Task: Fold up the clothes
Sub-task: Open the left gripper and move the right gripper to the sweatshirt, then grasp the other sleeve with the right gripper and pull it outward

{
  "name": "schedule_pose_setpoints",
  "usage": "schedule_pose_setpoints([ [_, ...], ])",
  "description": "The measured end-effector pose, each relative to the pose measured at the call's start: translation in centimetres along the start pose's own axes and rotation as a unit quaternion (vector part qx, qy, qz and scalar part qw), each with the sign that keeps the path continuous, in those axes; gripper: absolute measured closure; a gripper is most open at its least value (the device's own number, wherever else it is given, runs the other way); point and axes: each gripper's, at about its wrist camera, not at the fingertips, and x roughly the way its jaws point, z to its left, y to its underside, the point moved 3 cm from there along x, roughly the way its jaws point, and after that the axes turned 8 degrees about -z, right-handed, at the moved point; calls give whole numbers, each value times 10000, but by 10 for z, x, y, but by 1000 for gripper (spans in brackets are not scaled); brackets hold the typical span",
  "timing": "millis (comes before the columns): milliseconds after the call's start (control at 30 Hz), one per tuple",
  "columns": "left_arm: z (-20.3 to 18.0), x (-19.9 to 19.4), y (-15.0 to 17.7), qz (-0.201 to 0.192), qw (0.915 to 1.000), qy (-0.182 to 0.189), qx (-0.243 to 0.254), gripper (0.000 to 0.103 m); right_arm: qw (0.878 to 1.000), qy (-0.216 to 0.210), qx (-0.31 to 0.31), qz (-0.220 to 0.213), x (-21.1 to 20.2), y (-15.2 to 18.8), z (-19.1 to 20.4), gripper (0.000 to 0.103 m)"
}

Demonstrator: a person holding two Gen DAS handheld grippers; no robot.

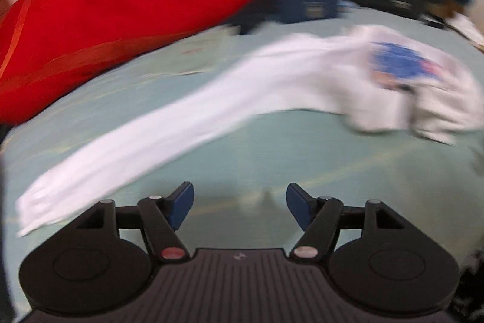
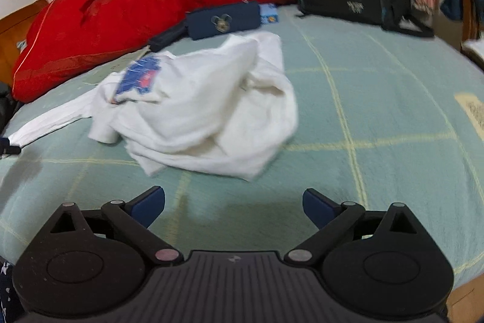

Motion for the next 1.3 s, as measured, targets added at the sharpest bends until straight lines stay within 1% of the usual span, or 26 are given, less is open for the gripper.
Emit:
schedule_pose_setpoints([
  [33,-22,-4,0,-62,9997,187,147,32,10000,-35,58,-5,0,2,-5,2],
  [100,-60,-13,-3,-227,9982,357,414,30,9998,-104,173,-14,1,6,-14,0],
  [167,-96,-19,-2,-364,9958,417,723,30,9994,-174,288,-24,2,9,-23,0],
  [267,-135,-26,-2,-568,9919,502,1021,30,9984,-290,486,-49,3,14,-37,0],
  [367,-156,-29,-2,-686,9920,632,853,30,9936,-578,946,-226,2,8,-46,1],
  [400,-162,-29,-2,-712,9924,671,747,30,9915,-696,1060,-283,4,4,-49,10],
  [433,-167,-28,-2,-689,9929,718,651,30,9901,-741,1146,-324,7,1,-53,28],
  [500,-175,-26,0,-642,9936,813,458,30,9868,-825,1349,-356,15,-6,-60,43],
  [567,-181,-24,3,-572,9934,874,471,30,9815,-990,1590,-389,24,-10,-64,44],
  [600,-184,-24,4,-543,9936,859,494,30,9806,-1044,1616,-369,30,-12,-62,46],
  [633,-187,-23,5,-515,9938,843,517,30,9804,-1074,1613,-351,36,-13,-59,55],
  [667,-188,-22,5,-501,9941,802,528,30,9831,-1005,1495,-332,42,-12,-54,65],
  [700,-188,-20,5,-487,9945,761,539,30,9867,-898,1324,-294,46,-12,-50,89],
  [767,-187,-22,5,-515,9946,733,523,30,9920,-718,990,-309,47,-11,-43,90],
  [800,-187,-23,5,-530,9947,720,515,30,9933,-679,865,-349,43,-12,-43,91],
  [867,-184,-25,5,-550,9946,747,468,30,9962,-455,611,-414,34,-18,-46,91],
  [1000,-183,-26,7,-590,9947,728,423,29,9977,247,200,-600,16,-40,-68,91],
  [1100,-183,-28,9,-599,9945,758,409,29,9936,845,-95,-749,5,-61,-87,91],
  [1200,-182,-30,10,-637,9940,797,398,29,9858,1412,-272,-869,-4,-81,-102,91],
  [1300,-181,-32,11,-689,9934,843,359,28,9807,1626,-275,-1054,-17,-97,-108,91],
])
